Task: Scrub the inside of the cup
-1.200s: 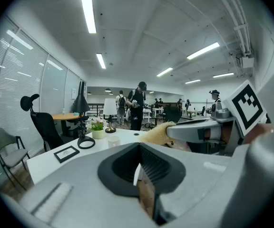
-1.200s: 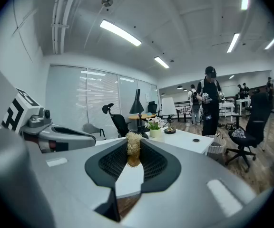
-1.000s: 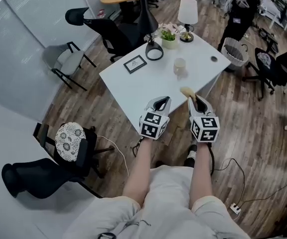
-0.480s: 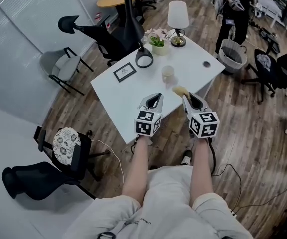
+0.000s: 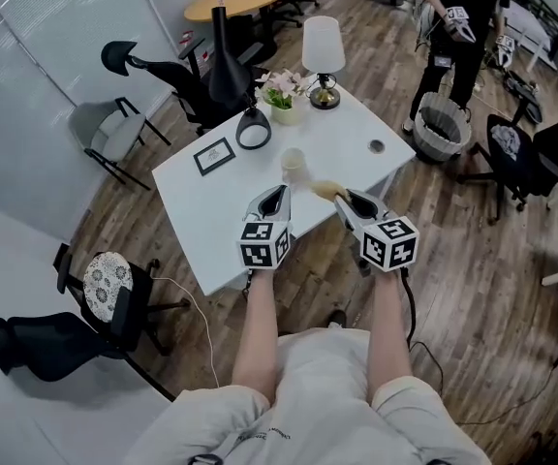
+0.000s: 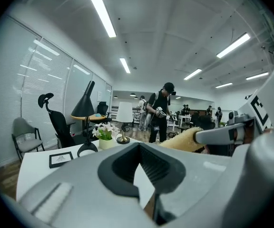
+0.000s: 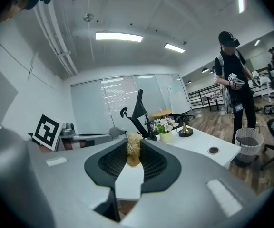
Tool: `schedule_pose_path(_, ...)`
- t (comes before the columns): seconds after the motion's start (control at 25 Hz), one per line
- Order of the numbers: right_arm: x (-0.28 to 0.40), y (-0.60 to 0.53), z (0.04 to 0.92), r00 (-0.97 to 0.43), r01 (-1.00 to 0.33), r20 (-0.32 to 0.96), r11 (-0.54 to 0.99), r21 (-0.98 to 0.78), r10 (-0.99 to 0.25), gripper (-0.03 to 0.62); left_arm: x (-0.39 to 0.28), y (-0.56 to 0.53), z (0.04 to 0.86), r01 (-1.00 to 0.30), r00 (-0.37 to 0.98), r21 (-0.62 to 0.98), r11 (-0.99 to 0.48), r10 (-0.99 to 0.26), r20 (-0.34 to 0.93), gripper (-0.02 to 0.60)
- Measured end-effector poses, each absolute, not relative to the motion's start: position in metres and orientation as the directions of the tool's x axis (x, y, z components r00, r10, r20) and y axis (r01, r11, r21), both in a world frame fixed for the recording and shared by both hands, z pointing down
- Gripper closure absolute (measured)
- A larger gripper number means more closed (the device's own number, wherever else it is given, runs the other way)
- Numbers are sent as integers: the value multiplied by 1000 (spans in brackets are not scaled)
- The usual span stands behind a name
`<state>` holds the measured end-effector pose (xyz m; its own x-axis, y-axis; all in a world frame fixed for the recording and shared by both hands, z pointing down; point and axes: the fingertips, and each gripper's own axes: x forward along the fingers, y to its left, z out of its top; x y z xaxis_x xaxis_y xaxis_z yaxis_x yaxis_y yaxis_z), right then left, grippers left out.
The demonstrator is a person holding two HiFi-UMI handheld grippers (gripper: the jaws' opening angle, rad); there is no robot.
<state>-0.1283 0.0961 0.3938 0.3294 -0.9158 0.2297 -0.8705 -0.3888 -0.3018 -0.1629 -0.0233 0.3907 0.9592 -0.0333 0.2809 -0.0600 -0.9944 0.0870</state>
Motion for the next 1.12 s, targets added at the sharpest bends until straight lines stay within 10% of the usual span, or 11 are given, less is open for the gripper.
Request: schedule_pose_path(1.12, -76, 241, 441, 477, -688, 211, -512, -514, -853, 496, -100, 24, 421, -110, 924, 68, -992, -76, 374, 580)
